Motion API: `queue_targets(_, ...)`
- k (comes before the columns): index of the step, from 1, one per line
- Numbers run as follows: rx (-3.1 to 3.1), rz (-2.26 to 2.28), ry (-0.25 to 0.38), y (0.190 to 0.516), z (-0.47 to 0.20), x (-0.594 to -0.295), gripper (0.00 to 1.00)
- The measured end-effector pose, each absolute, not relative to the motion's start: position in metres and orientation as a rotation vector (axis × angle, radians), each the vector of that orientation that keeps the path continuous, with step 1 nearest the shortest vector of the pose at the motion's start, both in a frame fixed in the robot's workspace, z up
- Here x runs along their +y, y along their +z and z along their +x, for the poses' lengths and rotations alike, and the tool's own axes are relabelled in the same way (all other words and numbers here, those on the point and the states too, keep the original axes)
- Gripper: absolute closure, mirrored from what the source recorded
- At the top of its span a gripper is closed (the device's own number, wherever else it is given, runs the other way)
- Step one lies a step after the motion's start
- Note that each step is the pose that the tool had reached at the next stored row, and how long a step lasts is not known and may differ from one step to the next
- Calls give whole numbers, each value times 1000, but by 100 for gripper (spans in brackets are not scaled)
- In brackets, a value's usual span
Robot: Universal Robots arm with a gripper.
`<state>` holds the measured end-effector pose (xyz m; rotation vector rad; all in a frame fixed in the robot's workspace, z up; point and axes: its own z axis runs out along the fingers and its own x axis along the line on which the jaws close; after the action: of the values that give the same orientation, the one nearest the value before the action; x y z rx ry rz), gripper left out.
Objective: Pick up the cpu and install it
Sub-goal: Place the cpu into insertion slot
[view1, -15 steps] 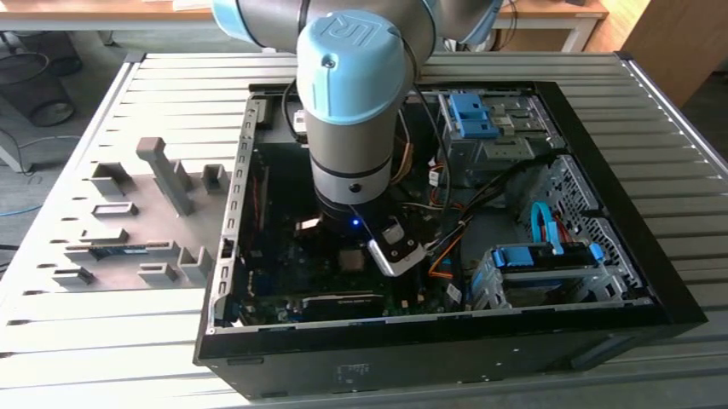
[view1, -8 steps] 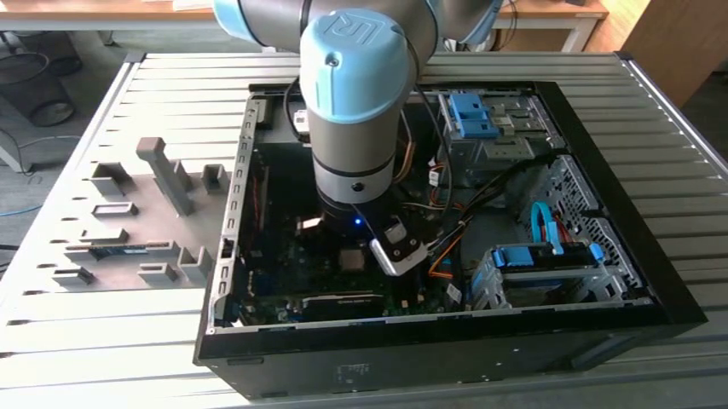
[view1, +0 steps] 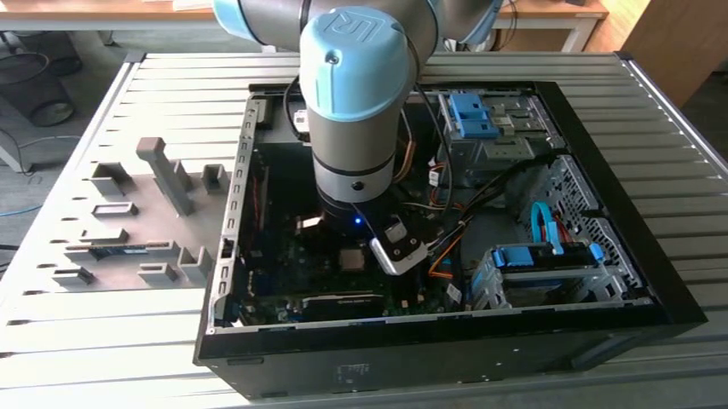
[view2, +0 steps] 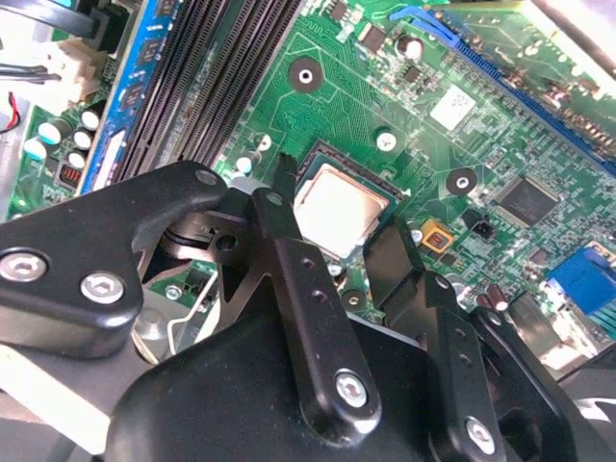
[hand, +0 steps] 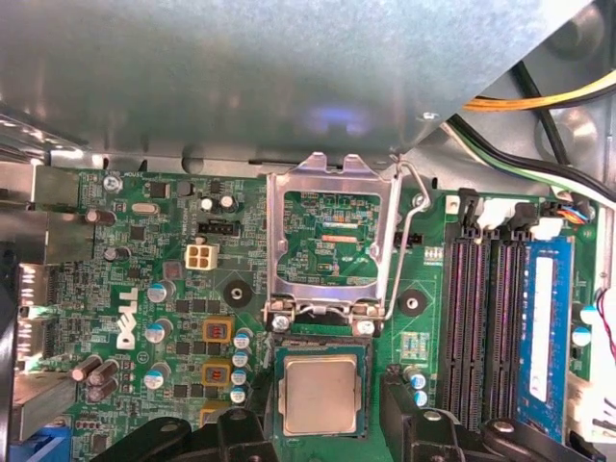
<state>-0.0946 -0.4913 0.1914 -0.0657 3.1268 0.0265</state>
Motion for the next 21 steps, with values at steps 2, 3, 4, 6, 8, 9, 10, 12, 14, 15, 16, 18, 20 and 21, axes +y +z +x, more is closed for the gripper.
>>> queue_targets(2, 3127, -66, 27, 191, -95, -491, 45)
queue_targets(3, 3127, -66, 26, 191, -95, -491, 45)
queue_targets(4, 3127, -66, 27, 191, -95, -491, 45)
queue_targets(6, 3127, -66, 27, 190, -95, -491, 45)
queue_targets(8, 3127, -66, 27, 190, -95, -491, 45)
queue_targets(9, 3127, -65, 27, 190, -95, -490, 45)
queue_targets(10, 3127, -66, 27, 190, -96, -489, 45)
queue_targets(12, 3127, -66, 27, 190, -97, -489, 45)
queue_targets(14, 3127, -66, 27, 189, -99, -489, 45)
queue_targets(15, 3127, -66, 27, 189, -100, -489, 45)
queue_targets(16, 3127, -66, 27, 189, -102, -489, 45)
queue_targets(18, 3126, -66, 27, 189, -104, -489, 45)
queue_targets(20, 3126, -66, 27, 190, -105, -489, 45)
queue_targets(21, 3125, -66, 28, 191, -105, -489, 45)
